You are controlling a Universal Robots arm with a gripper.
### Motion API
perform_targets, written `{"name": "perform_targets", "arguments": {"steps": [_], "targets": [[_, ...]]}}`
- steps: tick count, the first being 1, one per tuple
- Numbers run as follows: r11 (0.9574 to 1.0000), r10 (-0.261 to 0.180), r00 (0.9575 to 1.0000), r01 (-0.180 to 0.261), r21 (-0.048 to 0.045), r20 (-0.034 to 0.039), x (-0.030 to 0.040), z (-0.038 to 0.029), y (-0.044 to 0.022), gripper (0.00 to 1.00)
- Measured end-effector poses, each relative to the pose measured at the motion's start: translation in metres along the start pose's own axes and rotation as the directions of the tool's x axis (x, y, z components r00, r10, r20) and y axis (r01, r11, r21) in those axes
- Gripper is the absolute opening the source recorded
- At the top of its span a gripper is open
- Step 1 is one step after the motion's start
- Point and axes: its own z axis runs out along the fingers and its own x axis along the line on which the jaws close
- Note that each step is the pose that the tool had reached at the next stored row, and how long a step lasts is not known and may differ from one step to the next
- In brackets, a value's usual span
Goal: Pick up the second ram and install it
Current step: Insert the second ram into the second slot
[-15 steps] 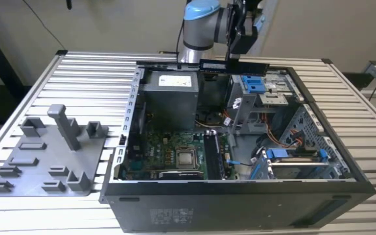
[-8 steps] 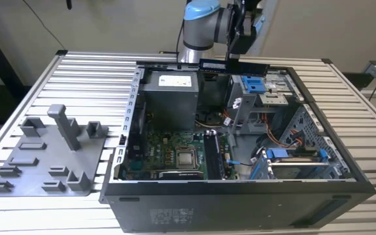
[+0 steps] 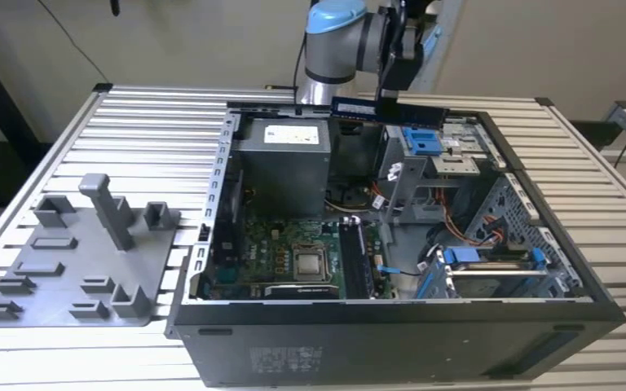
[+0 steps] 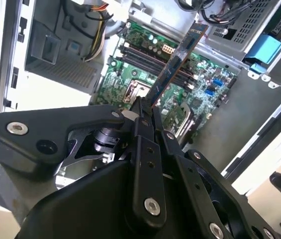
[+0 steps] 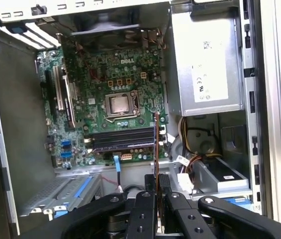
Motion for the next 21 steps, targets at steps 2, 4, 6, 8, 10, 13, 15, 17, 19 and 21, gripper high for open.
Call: {"name": "perform_targets", "arguments": {"steps": [2,4,6,8,10,13,15,17,19,21], "targets": [[0.9999,0.013,0.9999,-0.013,-0.0003,-0.0001,0.0,0.0001,0.0,0.14],[0.9996,0.028,0.9996,-0.028,-0.0006,-0.0003,0.0,0.0001,0.0,0.14],[0.999,0.044,0.999,-0.044,-0.0009,-0.0004,0.0,0.0002,0.0,0.14],[0.9982,0.061,0.9982,-0.061,-0.0013,-0.0006,0.0,0.0002,0.0,0.14],[0.997,0.077,0.997,-0.077,-0.0016,-0.0008,0.0,0.0003,0.0,0.14],[0.9946,0.104,0.9946,-0.104,-0.0021,-0.0011,0.0,0.0004,0.0,0.14],[0.9923,0.124,0.9923,-0.124,-0.0025,-0.0013,0.0,0.0004,0.0,0.14],[0.9896,0.144,0.9896,-0.144,-0.0029,-0.0015,0.0,0.0005,0.0,0.14],[0.9862,0.166,0.9862,-0.166,-0.0033,-0.0018,0.0,0.0005,0.0,0.14],[0.9821,0.188,0.9821,-0.188,-0.0038,-0.0019,0.0,0.0007,0.0,0.14]]}}
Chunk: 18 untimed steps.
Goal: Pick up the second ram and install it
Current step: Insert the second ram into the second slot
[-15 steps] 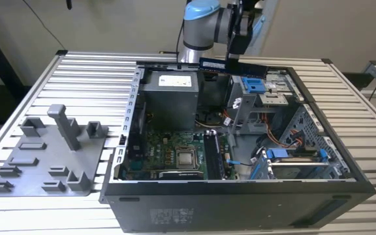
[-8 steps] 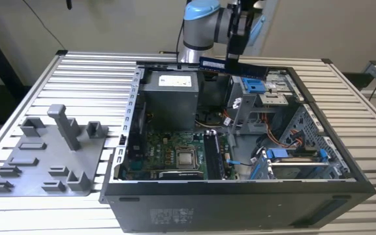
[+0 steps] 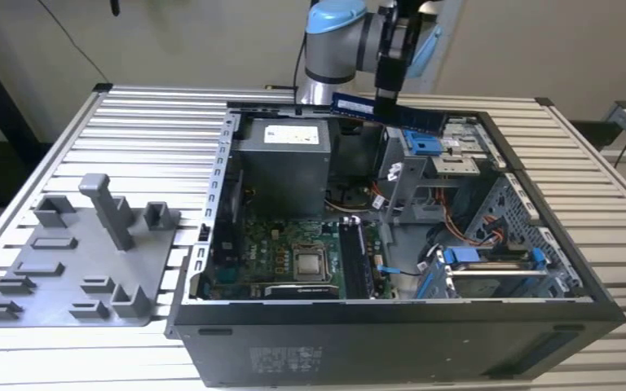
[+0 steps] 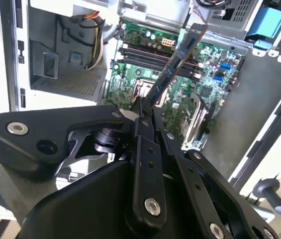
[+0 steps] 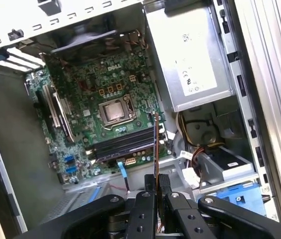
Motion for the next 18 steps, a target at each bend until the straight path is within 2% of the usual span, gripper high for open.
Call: {"name": "perform_targets", "arguments": {"steps": [5,10,14,18], "targets": [[0.9984,0.057,0.9984,-0.057,-0.0012,-0.0006,0.0,0.0002,0.0,0.14],[0.9933,0.115,0.9933,-0.115,-0.0024,-0.0013,-0.0001,0.0003,0.0,0.14],[0.9859,0.167,0.9859,-0.167,-0.0033,-0.0019,0.0,0.0005,0.0,0.14],[0.975,0.222,0.975,-0.222,-0.0044,-0.0026,-0.0001,0.0007,0.0,0.14]]}}
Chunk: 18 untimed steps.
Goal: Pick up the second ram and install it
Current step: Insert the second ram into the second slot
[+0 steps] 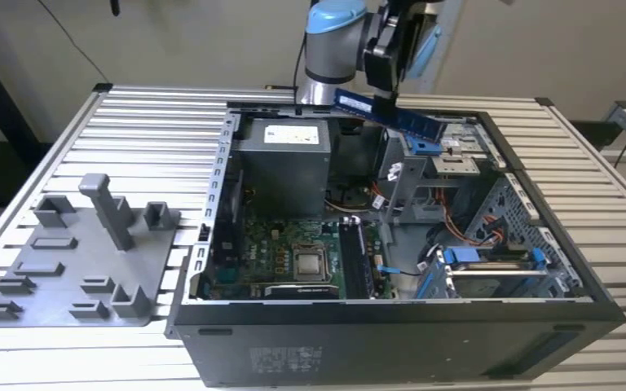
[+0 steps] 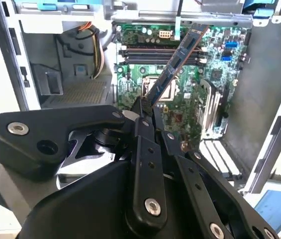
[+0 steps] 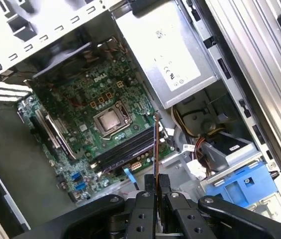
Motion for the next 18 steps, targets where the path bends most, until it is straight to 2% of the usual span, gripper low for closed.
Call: {"name": "perform_targets", "arguments": {"steps": [5,9,13,18], "targets": [[0.9974,0.073,0.9974,-0.073,-0.0015,-0.0007,0.0,0.0003,0.0,0.14],[0.991,0.134,0.991,-0.134,-0.0027,-0.0013,0.0,0.0006,0.0,0.14],[0.9818,0.19,0.9818,-0.19,-0.0038,-0.002,0.0,0.0009,0.0,0.14],[0.9654,0.261,0.9654,-0.261,-0.0051,-0.003,0.0001,0.0014,0.0,0.14]]}}
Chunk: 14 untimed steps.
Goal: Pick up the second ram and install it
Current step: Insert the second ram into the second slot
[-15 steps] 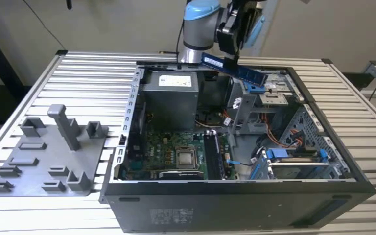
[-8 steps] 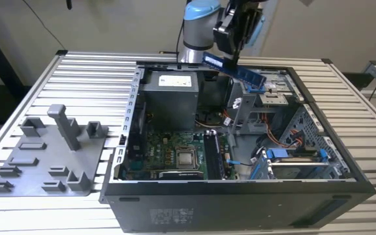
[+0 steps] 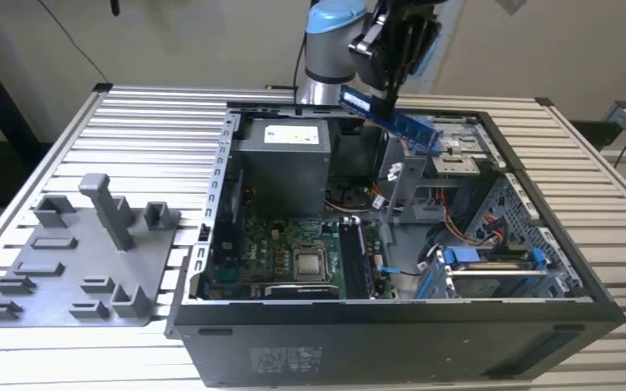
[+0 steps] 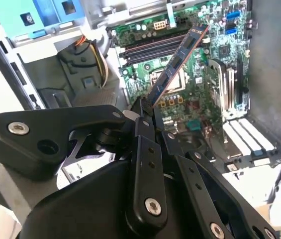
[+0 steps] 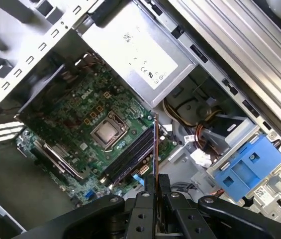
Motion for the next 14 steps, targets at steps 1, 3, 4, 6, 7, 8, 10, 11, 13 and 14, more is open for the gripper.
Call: {"name": "perform_targets", "arguments": {"steps": [1,3,4,6,7,8,10,11,13,14], "targets": [[0.9999,0.013,0.9999,-0.013,-0.0003,-0.0001,0.0,0.0001,0.0,0.14],[0.9992,0.039,0.9992,-0.039,-0.0008,-0.0003,0.0001,0.0003,-0.0001,0.14],[0.9986,0.053,0.9986,-0.053,-0.0011,-0.0005,0.0001,0.0004,-0.0002,0.14],[0.9969,0.078,0.9969,-0.078,-0.0016,-0.0007,0.0002,0.0006,-0.0003,0.14],[0.9958,0.091,0.9958,-0.091,-0.0019,-0.0008,0.0003,0.0007,-0.0004,0.14],[0.9946,0.104,0.9946,-0.104,-0.0022,-0.0009,0.0004,0.0009,-0.0004,0.14],[0.9916,0.129,0.9916,-0.129,-0.0026,-0.0013,0.0005,0.001,-0.0006,0.14],[0.9899,0.142,0.9899,-0.142,-0.0029,-0.0015,0.0005,0.0011,-0.0006,0.14],[0.9858,0.168,0.9858,-0.168,-0.0034,-0.0017,0.0007,0.0014,-0.0007,0.14],[0.9835,0.181,0.9835,-0.181,-0.0036,-0.0019,0.0007,0.0015,-0.0008,0.14]]}}
